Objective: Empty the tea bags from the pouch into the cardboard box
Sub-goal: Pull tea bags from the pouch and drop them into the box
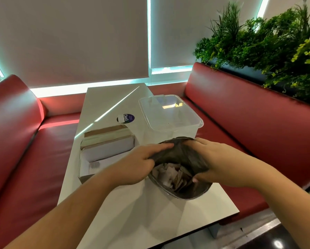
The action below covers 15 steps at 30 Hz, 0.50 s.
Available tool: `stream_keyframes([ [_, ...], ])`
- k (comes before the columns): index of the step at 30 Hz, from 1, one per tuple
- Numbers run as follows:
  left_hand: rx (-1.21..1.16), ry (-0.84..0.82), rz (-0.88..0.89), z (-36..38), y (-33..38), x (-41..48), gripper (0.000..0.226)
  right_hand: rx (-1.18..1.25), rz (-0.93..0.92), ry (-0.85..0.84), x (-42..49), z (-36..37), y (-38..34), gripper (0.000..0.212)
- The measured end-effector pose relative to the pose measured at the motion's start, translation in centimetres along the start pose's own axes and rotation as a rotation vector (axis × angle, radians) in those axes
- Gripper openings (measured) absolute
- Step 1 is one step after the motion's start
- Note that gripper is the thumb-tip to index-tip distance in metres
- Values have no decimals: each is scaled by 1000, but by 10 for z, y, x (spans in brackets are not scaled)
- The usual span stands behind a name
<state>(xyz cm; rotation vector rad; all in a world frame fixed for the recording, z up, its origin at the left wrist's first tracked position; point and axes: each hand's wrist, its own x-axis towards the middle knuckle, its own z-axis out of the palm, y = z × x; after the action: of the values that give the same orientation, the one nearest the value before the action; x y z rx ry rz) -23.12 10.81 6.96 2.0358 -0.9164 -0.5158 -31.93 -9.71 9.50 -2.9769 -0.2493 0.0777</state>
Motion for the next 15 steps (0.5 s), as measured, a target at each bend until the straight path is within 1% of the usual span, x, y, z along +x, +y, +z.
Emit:
stream_keyframes([
  [6,-22,136,51,-16,12,-4,63,60,-67,57,6,-21,-11,73],
  [9,-30,179,104,-33,29,-12,66,62,-114,127,8,-41,-18,69],
  [12,33,210,157,-54,46,-19,69,68,-168,218,10,-62,-26,67],
  [15,84,264,197,-74,59,-31,70,67,-210,266,15,-79,-36,70],
])
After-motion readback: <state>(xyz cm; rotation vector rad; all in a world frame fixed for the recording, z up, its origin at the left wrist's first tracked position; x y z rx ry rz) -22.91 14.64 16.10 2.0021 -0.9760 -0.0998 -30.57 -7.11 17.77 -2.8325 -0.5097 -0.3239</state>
